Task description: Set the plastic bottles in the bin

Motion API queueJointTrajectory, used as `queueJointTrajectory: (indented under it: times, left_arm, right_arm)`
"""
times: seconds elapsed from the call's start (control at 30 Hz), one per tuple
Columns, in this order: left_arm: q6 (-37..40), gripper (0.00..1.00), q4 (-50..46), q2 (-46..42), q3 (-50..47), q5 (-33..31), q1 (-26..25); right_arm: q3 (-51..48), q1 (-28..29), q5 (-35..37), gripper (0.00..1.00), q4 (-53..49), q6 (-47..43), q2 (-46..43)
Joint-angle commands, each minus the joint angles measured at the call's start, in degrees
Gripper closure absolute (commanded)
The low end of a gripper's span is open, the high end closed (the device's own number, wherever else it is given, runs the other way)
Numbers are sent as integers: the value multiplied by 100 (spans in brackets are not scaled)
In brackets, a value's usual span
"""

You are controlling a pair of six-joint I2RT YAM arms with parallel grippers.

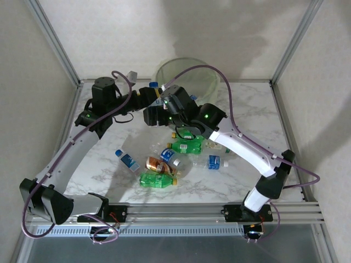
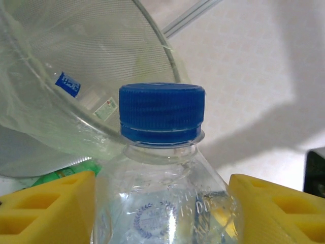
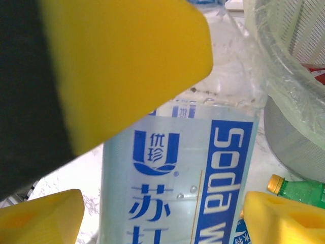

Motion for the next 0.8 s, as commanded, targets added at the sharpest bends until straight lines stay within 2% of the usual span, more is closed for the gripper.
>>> queueJointTrajectory:
  times: [0.0,0.13,0.3,0.4,0.47,0.7,0.77]
  left_arm:
    - [-16,35,325,-173,-17,285,-69]
    - [36,35,308,-191,-9,331,-134]
    - [70,35,278,-173,9,290,-210]
    - [50,34,301,-171,-15,240,-238]
    - [-61,27,374,-132,-27,144,-291]
    - [-344,1,687,-103,37,-114,-474]
    - [-394,1,685,-111,128,-232,-492]
  right_arm:
    - [-93,16,98,22,96,-14,-121]
    - [-85,19,173,30,100,26,-132]
    - [-149,17,261,45,135,91,-197]
    - [-181,19,281,48,144,118,-235]
    - [-190,18,283,51,151,127,-257]
    - [-341,18,355,53,272,162,-408]
    - [-339,17,458,53,252,162,-443]
